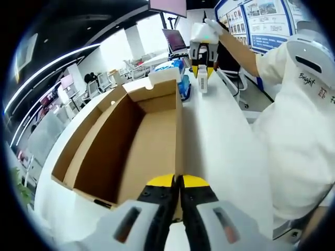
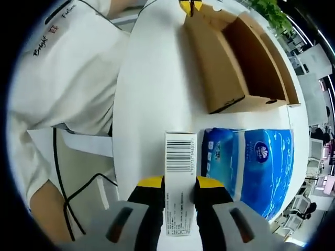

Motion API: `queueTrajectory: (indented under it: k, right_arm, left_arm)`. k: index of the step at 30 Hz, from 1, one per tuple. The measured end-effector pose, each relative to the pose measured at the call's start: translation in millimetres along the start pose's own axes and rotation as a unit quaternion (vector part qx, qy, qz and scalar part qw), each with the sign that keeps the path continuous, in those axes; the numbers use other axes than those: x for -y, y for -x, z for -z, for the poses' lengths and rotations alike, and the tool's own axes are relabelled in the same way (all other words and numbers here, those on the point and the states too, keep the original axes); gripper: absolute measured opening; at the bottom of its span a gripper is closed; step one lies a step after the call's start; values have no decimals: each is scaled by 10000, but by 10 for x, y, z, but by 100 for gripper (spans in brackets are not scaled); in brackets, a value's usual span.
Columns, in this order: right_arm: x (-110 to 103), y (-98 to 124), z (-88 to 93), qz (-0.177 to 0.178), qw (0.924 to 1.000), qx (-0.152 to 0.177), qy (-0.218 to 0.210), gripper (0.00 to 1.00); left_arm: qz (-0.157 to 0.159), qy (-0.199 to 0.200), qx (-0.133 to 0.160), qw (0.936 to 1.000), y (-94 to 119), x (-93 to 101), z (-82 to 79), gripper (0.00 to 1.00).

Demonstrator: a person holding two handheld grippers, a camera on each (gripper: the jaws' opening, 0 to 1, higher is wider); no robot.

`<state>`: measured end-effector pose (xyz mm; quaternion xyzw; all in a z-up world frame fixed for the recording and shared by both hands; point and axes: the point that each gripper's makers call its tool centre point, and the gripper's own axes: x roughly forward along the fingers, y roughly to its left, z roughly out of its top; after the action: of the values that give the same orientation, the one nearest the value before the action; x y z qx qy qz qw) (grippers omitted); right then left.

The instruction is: Operate the shoe box by opening the lid, removing the specified soft item, and placing it in the target area until the item is outside and the box remains undamaged.

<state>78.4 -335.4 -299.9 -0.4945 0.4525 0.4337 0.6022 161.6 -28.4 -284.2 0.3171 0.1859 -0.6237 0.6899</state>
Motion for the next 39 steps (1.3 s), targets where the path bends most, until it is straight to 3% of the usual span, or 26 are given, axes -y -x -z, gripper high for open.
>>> queueTrajectory:
  k: [10, 25, 29, 32, 36, 38, 39]
  right_arm:
    - [53, -70, -60, 198, 9993, 176, 281, 20]
    - [174, -70, 57, 481, 9980, 92, 397, 20]
    - [207, -46, 72, 615, 9968, 226, 460, 21]
    - [193, 15, 32, 609, 9971, 448, -57, 25]
    - [197, 101, 14, 772, 9956, 525, 119, 26]
    - [171, 168, -36, 786, 9944, 695, 74, 25]
    - [166, 198, -120, 803, 9921, 963, 82, 25]
  left_arm:
    - [4, -18, -5, 10000, -1, 5, -1, 3]
    - [5, -19, -9, 10000, 4, 1, 7, 3]
    - [2, -22, -11, 10000, 3, 6, 4, 3]
    - [2, -21, -12, 10000, 3, 6, 4, 3]
    - [-1, -25, -12, 10000, 2, 9, 3, 3]
    - [-7, -25, -16, 10000, 1, 10, 2, 3]
    - [-13, -33, -21, 10000, 0, 12, 2, 3]
